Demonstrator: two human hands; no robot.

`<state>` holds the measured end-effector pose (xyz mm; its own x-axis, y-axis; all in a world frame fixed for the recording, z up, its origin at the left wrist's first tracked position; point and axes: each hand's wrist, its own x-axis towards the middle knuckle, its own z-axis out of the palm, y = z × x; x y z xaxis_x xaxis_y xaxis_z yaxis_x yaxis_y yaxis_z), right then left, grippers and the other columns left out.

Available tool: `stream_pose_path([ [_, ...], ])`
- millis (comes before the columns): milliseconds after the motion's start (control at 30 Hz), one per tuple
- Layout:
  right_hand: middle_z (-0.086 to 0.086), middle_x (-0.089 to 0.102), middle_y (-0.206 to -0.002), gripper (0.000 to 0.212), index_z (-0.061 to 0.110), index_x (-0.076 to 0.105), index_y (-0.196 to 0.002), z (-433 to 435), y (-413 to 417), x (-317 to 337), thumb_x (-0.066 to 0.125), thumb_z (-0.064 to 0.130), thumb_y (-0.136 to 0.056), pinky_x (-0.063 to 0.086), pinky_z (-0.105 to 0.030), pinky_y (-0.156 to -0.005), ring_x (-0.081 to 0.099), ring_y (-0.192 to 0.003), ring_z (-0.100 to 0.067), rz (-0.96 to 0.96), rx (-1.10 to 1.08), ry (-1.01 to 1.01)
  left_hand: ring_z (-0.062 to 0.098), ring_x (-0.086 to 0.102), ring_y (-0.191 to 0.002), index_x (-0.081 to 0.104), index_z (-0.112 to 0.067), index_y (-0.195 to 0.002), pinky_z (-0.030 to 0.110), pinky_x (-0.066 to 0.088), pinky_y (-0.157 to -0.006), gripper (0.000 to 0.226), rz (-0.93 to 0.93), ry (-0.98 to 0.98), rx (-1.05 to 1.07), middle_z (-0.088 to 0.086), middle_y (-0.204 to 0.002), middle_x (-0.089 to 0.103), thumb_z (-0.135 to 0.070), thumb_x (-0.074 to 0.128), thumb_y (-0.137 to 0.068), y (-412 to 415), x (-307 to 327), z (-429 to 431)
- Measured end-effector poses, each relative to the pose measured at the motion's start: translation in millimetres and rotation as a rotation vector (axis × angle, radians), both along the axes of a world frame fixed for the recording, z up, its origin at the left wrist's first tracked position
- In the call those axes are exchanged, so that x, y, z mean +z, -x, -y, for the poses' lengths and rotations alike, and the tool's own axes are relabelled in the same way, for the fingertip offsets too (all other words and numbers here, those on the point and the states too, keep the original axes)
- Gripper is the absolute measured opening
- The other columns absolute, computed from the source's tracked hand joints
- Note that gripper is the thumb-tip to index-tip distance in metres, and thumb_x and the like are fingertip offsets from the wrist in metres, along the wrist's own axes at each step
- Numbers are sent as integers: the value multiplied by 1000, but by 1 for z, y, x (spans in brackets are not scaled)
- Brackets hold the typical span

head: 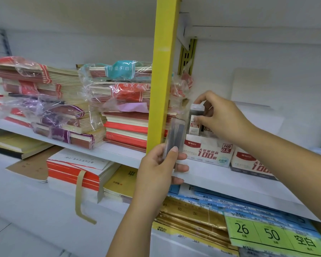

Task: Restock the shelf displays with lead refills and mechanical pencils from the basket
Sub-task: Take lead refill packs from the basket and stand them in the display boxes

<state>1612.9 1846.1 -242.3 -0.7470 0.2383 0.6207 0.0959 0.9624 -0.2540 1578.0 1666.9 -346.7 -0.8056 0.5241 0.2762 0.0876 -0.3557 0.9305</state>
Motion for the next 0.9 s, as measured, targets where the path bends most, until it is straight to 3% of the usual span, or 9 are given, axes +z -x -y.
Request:
stream_pose_path([
  [133,6,43,-96,29,31,65,-109,-8,4,2,72,40,-82,33,-29,-65,44,-90,-14,-21,-197,-307,12,75,-75,66,-30,-107,19,54,-52,13,-1,-2,10,-6,-90,77,-28,54,-101,3,0,3],
  [300,5,39,-99,37,29,62,-127,-2,-5,3,63,37,-91,34,-30,-66,45,-97,-16,28,-247,-412,4,69,-66,69,-34,-101,15,49,-50,13,-27,31,32,-10,-87,77,-29,56,-101,1,0,4],
  [400,10,53,-99,27,29,66,-120,13,-23,-2,56,34,-95,36,-16,-66,48,-83,-1,-92,-65,-157,3,65,-64,73,-36,-93,15,47,-51,17,-69,61,31,-9,-87,76,-30,59,-99,-2,1,4],
  [467,19,61,-94,21,37,67,-111,28,-39,-8,53,36,-95,40,-8,-68,54,-84,6,-81,106,81,2,63,-64,75,-37,-92,15,46,-51,18,-105,75,7,-8,-86,76,-29,60,-99,-5,2,4],
  [533,23,66,-85,16,44,65,-103,41,-53,-17,52,39,-94,47,-10,-63,61,-76,4,12,232,270,-2,59,-60,76,-33,-96,14,45,-51,16,-155,85,-21,-13,-78,73,-27,61,-98,-10,2,2],
  [633,13,71,-81,14,35,70,-99,45,-68,-29,58,31,-94,53,-16,-59,68,-70,-6,43,334,533,-6,56,-57,77,-34,-100,10,44,-53,16,-206,107,-60,-20,-67,66,-25,65,-95,-17,2,0],
  [733,14,73,-91,23,35,72,-101,37,-83,-38,62,16,-93,45,-7,-54,69,-79,-3,-14,332,680,-7,67,-82,71,-39,-117,10,51,-66,34,-125,66,-141,-25,-95,73,-19,73,-89,-22,5,0],
  [800,16,72,-101,34,37,71,-105,33,-93,-44,62,7,-91,45,-7,-62,66,-90,3,-24,320,713,3,70,-98,68,-35,-120,18,56,-75,43,-19,-21,-196,-15,-108,74,-9,75,-86,-23,4,-1],
  [900,10,72,-102,37,30,70,-104,31,-104,-50,63,-3,-88,51,-17,-77,65,-100,-3,-90,335,792,20,74,-100,62,-19,-122,23,59,-75,49,182,-177,-220,4,-111,76,-3,76,-78,-22,0,-6],
])
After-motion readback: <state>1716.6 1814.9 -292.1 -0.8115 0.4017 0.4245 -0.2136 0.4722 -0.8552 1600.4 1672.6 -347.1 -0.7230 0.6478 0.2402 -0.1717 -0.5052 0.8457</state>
